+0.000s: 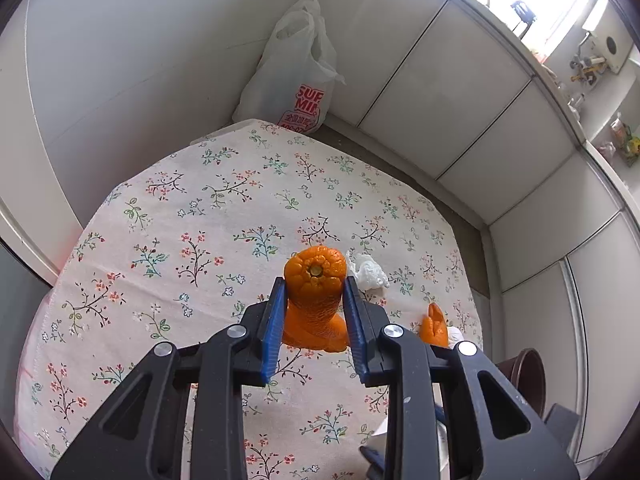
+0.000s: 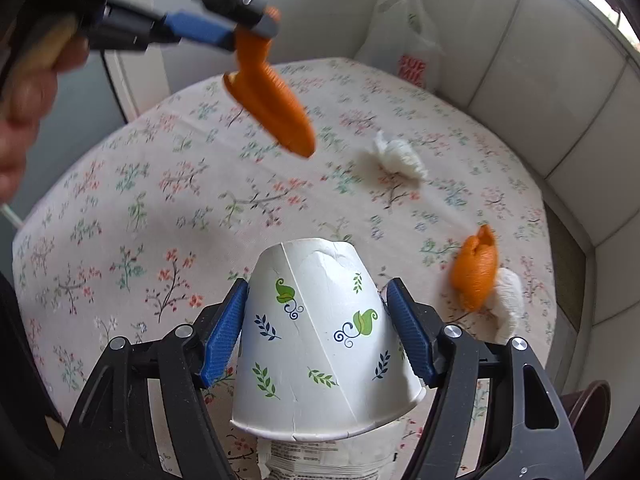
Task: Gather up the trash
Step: 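Carry the white paper cup over the brown bin and open the right tool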
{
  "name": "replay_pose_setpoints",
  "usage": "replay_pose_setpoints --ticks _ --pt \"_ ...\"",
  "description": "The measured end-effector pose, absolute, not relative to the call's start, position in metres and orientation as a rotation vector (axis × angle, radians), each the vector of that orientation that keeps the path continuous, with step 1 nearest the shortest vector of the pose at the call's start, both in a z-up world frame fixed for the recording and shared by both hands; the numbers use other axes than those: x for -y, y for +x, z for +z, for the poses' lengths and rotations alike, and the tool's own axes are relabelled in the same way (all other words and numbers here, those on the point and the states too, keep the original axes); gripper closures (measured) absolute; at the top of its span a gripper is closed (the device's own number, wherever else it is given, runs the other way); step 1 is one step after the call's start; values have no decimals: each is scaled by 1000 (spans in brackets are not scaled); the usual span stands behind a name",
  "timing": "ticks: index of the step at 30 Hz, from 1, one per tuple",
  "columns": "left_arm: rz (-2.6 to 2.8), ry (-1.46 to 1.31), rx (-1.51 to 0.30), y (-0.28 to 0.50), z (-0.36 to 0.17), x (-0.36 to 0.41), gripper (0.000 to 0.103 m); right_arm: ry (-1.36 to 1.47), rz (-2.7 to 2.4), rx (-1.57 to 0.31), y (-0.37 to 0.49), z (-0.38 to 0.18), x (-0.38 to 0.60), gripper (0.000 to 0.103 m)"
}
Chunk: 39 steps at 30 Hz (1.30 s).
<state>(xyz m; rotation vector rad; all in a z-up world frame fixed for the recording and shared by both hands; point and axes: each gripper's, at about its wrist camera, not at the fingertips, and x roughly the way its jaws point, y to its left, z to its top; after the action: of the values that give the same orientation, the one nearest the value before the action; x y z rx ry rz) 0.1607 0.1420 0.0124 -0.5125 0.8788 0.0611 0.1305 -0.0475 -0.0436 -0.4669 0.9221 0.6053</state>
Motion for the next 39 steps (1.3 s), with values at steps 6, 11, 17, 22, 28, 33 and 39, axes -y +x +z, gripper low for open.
replay_pose_setpoints --ticks 6,11,17,22,28,33,39 --pt "46 -513 -854 159 20 -137 74 -337 515 -855 146 -15 74 36" --pt "25 -514 -841 158 28 -127 74 -257 437 -792 153 8 101 36" --pt "-7 -505 -820 156 39 -109 74 -193 347 -726 153 32 134 36" --pt "-46 -490 -819 154 46 -84 74 -159 265 -685 150 47 166 36" --pt "-110 -481 -807 154 62 -40 74 -104 165 -631 143 66 210 36" --pt "-169 -439 -800 154 79 6 74 -47 90 -595 136 80 251 35" --pt "-238 -400 -804 155 92 61 74 14 -18 -563 127 88 301 35"
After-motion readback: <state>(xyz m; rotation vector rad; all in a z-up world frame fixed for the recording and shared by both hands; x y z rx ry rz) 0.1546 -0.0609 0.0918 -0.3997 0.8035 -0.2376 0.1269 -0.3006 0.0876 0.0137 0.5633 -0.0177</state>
